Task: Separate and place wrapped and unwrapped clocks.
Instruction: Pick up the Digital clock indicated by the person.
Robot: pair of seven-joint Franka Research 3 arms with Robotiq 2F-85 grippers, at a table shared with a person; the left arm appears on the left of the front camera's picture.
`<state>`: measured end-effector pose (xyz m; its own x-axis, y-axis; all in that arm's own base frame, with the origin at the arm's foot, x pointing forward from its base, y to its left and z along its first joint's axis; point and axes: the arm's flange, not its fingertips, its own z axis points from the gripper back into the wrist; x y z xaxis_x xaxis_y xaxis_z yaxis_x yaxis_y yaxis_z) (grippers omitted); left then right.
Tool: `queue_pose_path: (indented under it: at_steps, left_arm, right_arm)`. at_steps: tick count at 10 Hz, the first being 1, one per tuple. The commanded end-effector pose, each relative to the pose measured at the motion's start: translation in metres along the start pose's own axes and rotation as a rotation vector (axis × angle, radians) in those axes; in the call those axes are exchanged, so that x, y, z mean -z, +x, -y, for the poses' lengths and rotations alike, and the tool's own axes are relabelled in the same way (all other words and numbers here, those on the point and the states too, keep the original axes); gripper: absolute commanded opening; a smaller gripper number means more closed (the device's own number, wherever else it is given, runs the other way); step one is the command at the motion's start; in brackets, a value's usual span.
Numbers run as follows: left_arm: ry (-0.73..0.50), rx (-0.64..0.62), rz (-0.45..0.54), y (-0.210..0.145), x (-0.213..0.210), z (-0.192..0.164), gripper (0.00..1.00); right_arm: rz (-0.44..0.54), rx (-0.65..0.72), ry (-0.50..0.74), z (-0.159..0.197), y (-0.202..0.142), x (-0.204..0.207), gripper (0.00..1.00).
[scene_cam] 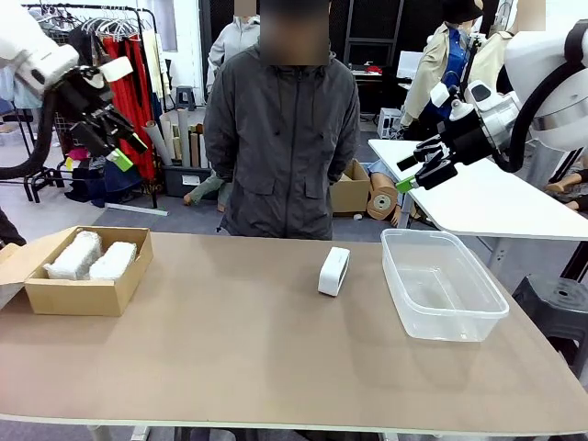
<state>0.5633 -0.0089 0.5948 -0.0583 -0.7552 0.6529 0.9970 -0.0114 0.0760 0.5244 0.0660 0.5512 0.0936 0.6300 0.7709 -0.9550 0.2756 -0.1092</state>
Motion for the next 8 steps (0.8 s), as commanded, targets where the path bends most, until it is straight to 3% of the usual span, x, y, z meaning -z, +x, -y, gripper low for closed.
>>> queue_pose_path:
  at_steps: [1,3,4,5,8]
  left_arm:
    - [-0.030,0.058,0.077,-0.0140,-0.0088,0.0028,1.00]
    - [-0.015,0.075,0.092,-0.0239,-0.0163,0.0056,1.00]
    - [0.019,0.016,0.109,-0.0218,-0.0138,0.0060,1.00]
    - [-0.020,0.051,0.064,-0.0213,-0.0127,0.0049,1.00]
    - [-0.020,0.051,0.064,-0.0213,-0.0127,0.0049,1.00]
  right_arm:
    - [0.004,-0.003,0.001,0.0000,0.0015,-0.0008,1.00]
    - [0.004,-0.003,0.001,0.0000,0.0015,-0.0008,1.00]
    - [0.004,-0.003,0.001,0.0000,0.0015,-0.0008,1.00]
    - [0.004,-0.003,0.001,0.0000,0.0015,-0.0008,1.00]
    - [0.004,-0.003,0.001,0.0000,0.0015,-0.0008,1.00]
